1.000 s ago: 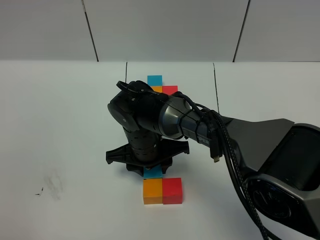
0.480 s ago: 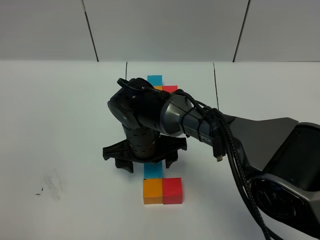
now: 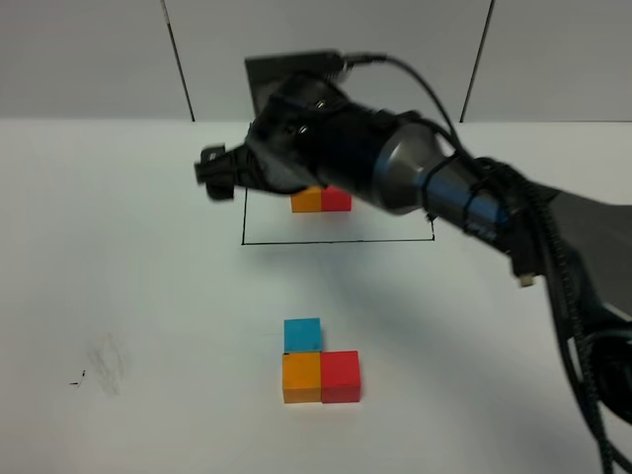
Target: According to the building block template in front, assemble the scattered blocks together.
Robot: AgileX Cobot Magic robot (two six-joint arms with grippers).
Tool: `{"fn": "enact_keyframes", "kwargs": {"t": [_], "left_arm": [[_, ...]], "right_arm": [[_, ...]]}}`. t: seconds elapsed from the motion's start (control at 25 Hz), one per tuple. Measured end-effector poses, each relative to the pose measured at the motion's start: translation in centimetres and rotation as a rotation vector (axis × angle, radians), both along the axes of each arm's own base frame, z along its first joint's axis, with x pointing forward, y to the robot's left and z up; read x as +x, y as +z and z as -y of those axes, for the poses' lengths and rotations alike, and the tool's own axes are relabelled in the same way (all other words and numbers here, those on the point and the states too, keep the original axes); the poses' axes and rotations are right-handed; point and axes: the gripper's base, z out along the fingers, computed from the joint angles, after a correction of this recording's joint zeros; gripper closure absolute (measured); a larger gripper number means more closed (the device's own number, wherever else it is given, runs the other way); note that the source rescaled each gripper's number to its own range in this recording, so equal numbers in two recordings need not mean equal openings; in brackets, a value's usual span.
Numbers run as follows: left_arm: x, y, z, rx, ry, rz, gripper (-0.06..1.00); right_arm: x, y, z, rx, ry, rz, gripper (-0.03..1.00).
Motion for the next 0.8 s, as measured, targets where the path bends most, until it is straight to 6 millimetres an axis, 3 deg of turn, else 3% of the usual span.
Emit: {"fn": "enact_keyframes", "kwargs": {"t": [0.08, 0.2, 0.4, 0.56, 0.68, 0.8], "left_arm": [[0.0, 0.0, 0.0, 0.005, 0.002, 0.0, 0.44], [0.0, 0.0, 0.0, 0.005, 0.002, 0.0, 0.44], [0.0, 0.0, 0.0, 0.001, -0.001, 0.0, 0.44], [0.0, 0.0, 0.0, 0.001, -0.001, 0.0, 0.44], [0.0, 0.0, 0.0, 0.001, -0.001, 0.0, 0.44], [0.0, 0.0, 0.0, 0.001, -0.001, 0.0, 0.44]], "right_arm": [[1.4, 3.2, 2.7, -0.016, 0.012, 0.125, -0.03], [3.3, 7.6, 9.0, -0.119, -0.009, 0.245, -0.03], [2.8, 13.7, 20.5, -0.425, -0.066, 0.253, -0.03], [-0.5, 18.0, 29.5, -0.503, -0.21, 0.191, -0.03], [-4.4, 20.4, 34.7, -0.55, -0.313, 0.107, -0.03], [-8.9, 22.5, 38.4, -0.609, -0.383, 0.021, -0.03]]}}
